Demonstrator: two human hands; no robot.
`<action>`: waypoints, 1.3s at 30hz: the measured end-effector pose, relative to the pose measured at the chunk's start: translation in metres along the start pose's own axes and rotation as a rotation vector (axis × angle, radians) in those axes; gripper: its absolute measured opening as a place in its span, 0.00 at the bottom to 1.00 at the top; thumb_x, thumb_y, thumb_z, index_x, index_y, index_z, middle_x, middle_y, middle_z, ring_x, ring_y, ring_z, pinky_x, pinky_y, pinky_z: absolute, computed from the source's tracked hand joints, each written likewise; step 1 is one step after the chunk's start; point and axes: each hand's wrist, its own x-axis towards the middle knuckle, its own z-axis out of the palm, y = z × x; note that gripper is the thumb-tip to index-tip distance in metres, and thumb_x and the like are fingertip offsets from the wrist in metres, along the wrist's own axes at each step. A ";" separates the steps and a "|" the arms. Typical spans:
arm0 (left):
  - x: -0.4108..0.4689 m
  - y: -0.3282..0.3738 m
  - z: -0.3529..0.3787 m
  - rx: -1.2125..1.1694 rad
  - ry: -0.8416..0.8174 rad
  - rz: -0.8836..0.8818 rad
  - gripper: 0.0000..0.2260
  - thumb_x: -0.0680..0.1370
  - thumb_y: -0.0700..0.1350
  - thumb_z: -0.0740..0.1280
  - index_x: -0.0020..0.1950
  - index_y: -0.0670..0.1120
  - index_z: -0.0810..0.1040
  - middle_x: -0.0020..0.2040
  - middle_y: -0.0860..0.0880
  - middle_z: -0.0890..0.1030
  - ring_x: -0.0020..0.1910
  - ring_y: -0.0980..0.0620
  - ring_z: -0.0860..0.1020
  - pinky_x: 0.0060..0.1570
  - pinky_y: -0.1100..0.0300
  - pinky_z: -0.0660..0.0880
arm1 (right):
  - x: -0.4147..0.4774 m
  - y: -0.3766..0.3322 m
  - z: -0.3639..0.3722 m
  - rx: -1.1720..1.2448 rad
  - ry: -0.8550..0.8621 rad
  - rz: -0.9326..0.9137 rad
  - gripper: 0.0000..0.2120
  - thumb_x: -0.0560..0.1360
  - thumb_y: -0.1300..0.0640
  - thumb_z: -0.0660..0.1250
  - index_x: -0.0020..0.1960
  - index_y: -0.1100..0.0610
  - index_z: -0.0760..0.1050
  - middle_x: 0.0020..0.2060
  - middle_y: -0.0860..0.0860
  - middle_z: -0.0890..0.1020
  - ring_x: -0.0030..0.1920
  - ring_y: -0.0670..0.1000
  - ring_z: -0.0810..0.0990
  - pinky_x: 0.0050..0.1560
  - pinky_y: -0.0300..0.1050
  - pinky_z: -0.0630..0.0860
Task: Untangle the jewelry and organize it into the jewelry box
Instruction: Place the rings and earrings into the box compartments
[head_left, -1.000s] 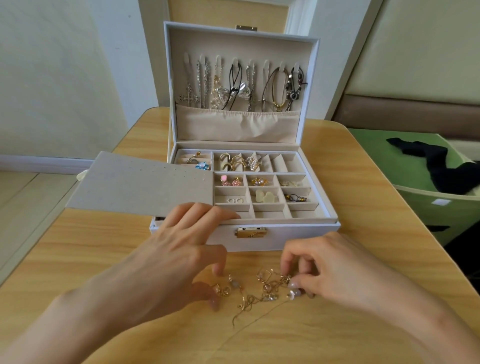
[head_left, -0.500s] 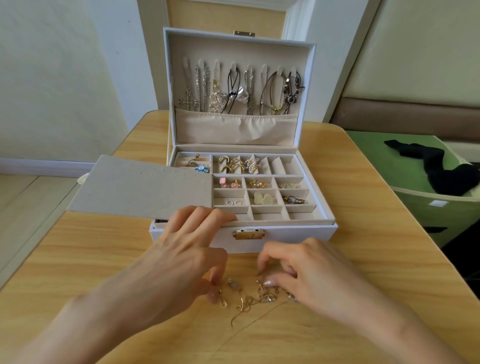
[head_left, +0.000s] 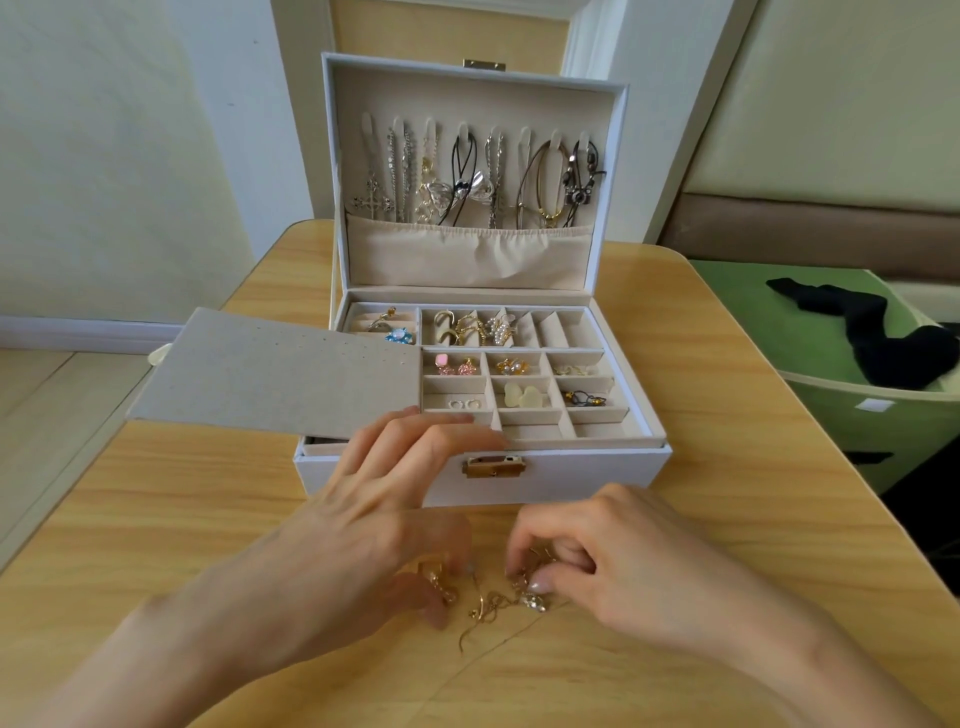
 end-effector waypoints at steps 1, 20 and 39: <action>-0.001 0.000 0.001 -0.016 -0.005 0.007 0.11 0.62 0.59 0.76 0.38 0.59 0.77 0.69 0.53 0.65 0.71 0.51 0.57 0.68 0.61 0.51 | 0.001 0.000 0.000 0.004 -0.005 0.004 0.03 0.74 0.53 0.68 0.47 0.47 0.76 0.22 0.49 0.68 0.30 0.46 0.69 0.34 0.34 0.63; 0.002 -0.003 -0.022 -0.347 0.338 -0.120 0.06 0.70 0.58 0.68 0.41 0.57 0.80 0.67 0.57 0.67 0.66 0.54 0.65 0.65 0.62 0.61 | -0.004 0.006 -0.016 0.537 0.156 0.065 0.05 0.73 0.55 0.70 0.40 0.51 0.75 0.20 0.47 0.68 0.21 0.45 0.70 0.29 0.35 0.68; 0.048 -0.029 -0.024 -0.348 0.482 -0.391 0.05 0.67 0.53 0.73 0.38 0.53 0.82 0.59 0.59 0.73 0.57 0.57 0.67 0.60 0.53 0.65 | 0.030 -0.004 -0.048 0.685 0.413 -0.032 0.03 0.73 0.61 0.69 0.42 0.60 0.78 0.22 0.54 0.72 0.23 0.47 0.69 0.33 0.38 0.74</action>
